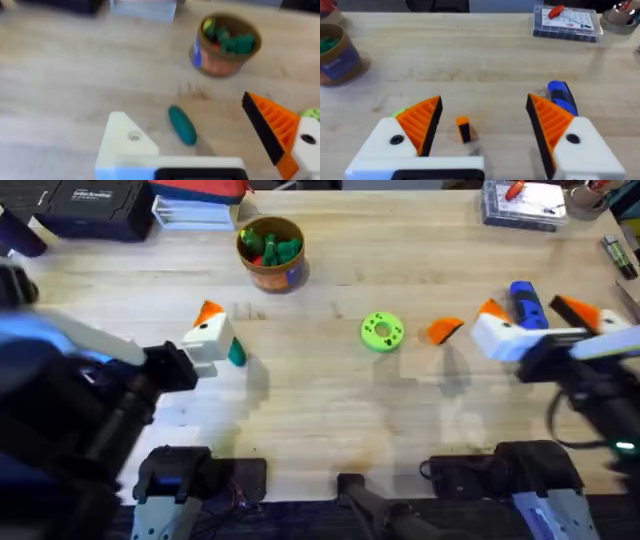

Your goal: Pick up the gripper from the table and insert it into the empty holder that is missing its gripper. Then pick up a screw, insert it into the mounting hole, and use the screwdriver to tighten it. Finally, clean up the table by picking up the vegetable and placing it into the bucket.

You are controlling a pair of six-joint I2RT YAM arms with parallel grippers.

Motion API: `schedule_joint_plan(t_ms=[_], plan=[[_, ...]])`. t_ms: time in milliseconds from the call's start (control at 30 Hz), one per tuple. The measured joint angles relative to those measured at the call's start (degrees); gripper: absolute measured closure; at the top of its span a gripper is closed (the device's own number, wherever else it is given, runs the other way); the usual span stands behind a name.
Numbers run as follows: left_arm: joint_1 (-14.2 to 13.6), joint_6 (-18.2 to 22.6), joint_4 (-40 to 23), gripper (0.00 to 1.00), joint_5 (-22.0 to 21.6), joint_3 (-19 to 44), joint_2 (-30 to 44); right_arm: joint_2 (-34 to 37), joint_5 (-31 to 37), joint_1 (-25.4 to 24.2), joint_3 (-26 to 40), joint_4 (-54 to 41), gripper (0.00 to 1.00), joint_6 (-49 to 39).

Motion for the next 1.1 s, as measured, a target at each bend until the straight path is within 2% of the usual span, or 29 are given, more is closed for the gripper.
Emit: schedule_joint_plan(t_ms=[100, 200, 367, 400, 567, 600, 633, 800, 833, 933, 1100], plan=[[0.00, -3.15, -7.54, 0.015, 0.48, 5.67, 7.87, 4.62, -0.60, 0.00, 7.75, -5.37, 0.008, 0.06], [0.00, -5.85, -7.44, 0.015, 2.19, 7.38, 15.00, 7.58, -2.02, 0.00, 11.81, -5.86, 0.007, 0.21], [0.00, -9.23, -7.72, 0.015, 5.72, 7.48, 20.58, 8.06, -3.01, 0.00, 12.37, -7.42, 0.007, 0.23], [0.00, -9.85, -7.60, 0.089, 6.62, 7.48, 20.85, 8.08, -3.06, 0.00, 12.37, -7.63, 0.007, 0.23], [0.00, -10.21, -6.57, 0.897, 8.86, 7.48, 20.66, 8.08, -3.31, 0.00, 12.37, -8.21, 0.008, 0.23], [0.00, -10.23, -5.54, 0.973, 9.62, 7.48, 20.66, 8.08, -3.41, 0.00, 12.37, -8.49, 0.009, 0.22], [0.00, -10.12, -4.09, 0.945, 10.53, 7.48, 20.66, 8.08, -3.43, 0.00, 12.37, -8.87, 0.009, 0.23], [0.00, -10.59, 9.19, 0.178, 19.49, 7.47, 20.68, 8.08, -3.45, 0.00, 12.37, -10.30, 0.007, 0.23], [0.00, -10.87, 12.69, 0.054, 21.98, 7.48, 20.70, 8.08, -3.45, 0.00, 12.37, -10.35, 0.007, 0.23], [0.00, -10.85, 17.39, 0.016, 26.37, 7.62, 20.70, 8.08, -3.45, 0.00, 12.37, -10.36, 0.007, 0.23], [0.00, -10.72, 16.19, 0.015, 29.68, 7.68, 20.70, 8.08, -3.45, 0.00, 12.37, -10.36, 0.007, 0.23]])
